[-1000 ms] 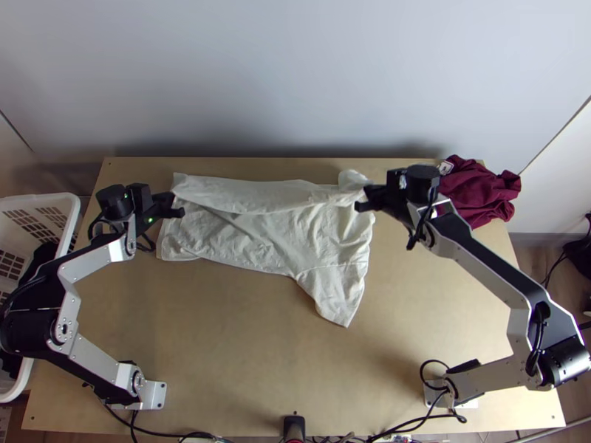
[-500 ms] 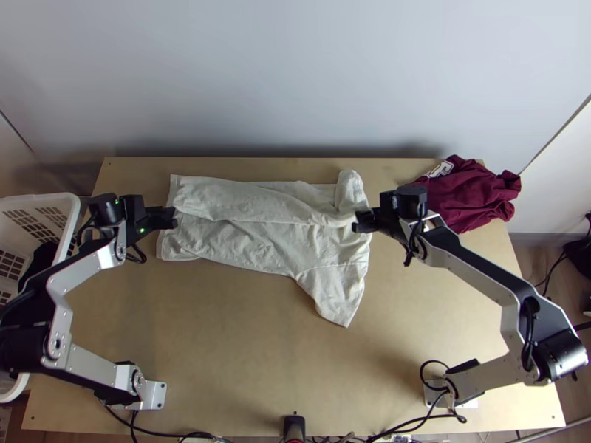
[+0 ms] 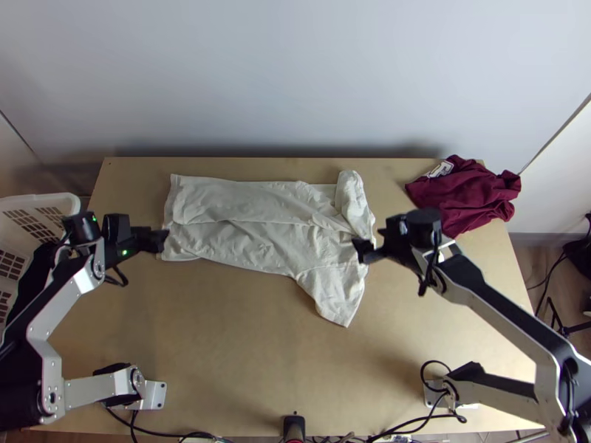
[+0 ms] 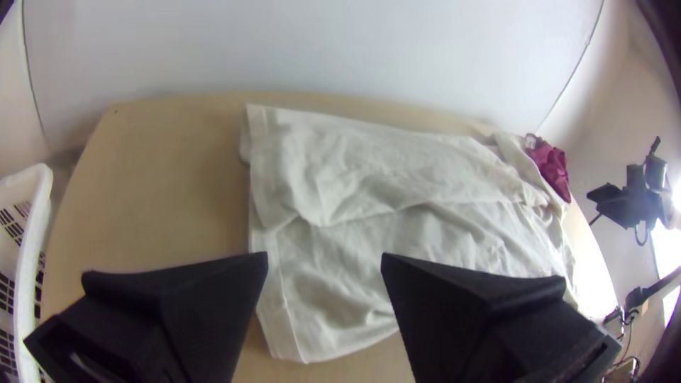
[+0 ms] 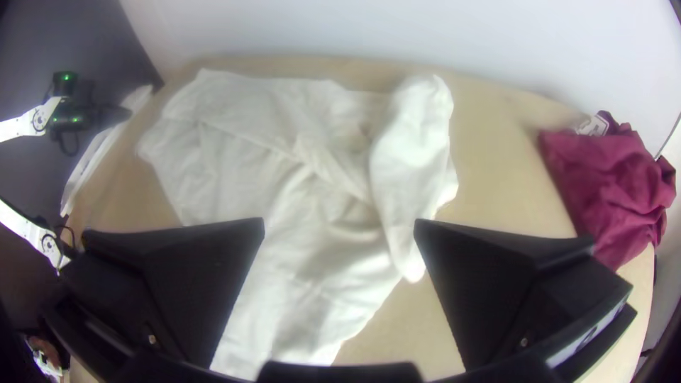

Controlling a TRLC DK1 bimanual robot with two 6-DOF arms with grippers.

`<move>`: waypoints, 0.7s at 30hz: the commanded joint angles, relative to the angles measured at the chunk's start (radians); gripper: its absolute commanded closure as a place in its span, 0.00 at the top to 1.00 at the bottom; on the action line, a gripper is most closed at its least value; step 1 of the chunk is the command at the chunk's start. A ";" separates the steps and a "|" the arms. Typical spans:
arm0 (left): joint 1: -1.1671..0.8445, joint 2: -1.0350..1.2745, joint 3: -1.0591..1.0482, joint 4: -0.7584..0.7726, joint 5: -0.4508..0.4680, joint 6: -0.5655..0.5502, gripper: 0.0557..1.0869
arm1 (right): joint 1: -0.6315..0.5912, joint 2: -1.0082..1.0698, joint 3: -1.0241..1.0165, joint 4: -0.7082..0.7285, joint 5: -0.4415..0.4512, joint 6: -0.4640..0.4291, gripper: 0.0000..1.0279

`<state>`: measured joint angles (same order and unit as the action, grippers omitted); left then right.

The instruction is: Fold the t-shirt

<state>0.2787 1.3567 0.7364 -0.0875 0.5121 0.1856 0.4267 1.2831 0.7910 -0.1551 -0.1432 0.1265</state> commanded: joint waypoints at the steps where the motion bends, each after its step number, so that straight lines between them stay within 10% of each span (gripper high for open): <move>1: 0.025 -0.085 -0.065 -0.152 0.023 0.097 0.77 | 0.050 -0.139 -0.067 -0.135 -0.015 0.015 0.96; 21: 0.088 0.071 -0.065 -0.225 0.011 0.133 0.77 | 0.110 -0.303 -0.108 -0.440 -0.136 0.062 0.95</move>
<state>0.3504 1.3598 0.6662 -0.3271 0.5270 0.3298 0.5293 1.0164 0.6937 -0.5331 -0.2375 0.1677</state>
